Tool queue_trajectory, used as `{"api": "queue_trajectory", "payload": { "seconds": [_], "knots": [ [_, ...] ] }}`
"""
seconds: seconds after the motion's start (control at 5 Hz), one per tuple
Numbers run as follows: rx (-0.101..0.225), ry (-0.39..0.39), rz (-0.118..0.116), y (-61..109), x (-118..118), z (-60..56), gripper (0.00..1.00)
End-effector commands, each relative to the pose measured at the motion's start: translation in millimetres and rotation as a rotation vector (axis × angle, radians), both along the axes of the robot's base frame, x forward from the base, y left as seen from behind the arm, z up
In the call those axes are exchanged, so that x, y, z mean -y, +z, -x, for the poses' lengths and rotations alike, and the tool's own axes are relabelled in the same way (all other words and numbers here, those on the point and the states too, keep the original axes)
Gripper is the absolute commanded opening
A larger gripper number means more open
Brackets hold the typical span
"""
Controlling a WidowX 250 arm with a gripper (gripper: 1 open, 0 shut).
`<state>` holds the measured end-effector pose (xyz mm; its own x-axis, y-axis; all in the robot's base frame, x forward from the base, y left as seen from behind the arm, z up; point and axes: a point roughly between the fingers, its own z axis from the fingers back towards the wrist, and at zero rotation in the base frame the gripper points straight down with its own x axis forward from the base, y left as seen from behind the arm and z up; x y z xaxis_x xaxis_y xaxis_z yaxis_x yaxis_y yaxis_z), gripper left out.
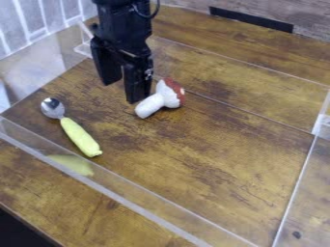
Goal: Remove the mushroom from the silver pot and put it on the table
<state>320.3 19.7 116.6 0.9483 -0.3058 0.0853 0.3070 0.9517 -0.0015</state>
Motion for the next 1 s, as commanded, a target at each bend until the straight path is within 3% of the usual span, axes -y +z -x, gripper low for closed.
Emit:
{"api": "queue_trajectory", "payload": {
  "seconds": [0.0,0.2,0.4,0.8],
  "knots": [
    [0.055,-0.013,-0.001,16.2,9,-4.8,1.00],
    [0.069,-0.030,0.002,19.9,23,-6.4,1.00],
    [0.080,-0.020,0.002,25.2,21,-16.9,1.00],
    [0.069,0.125,0.001,18.4,27,-19.9,1.00]
  ]
}}
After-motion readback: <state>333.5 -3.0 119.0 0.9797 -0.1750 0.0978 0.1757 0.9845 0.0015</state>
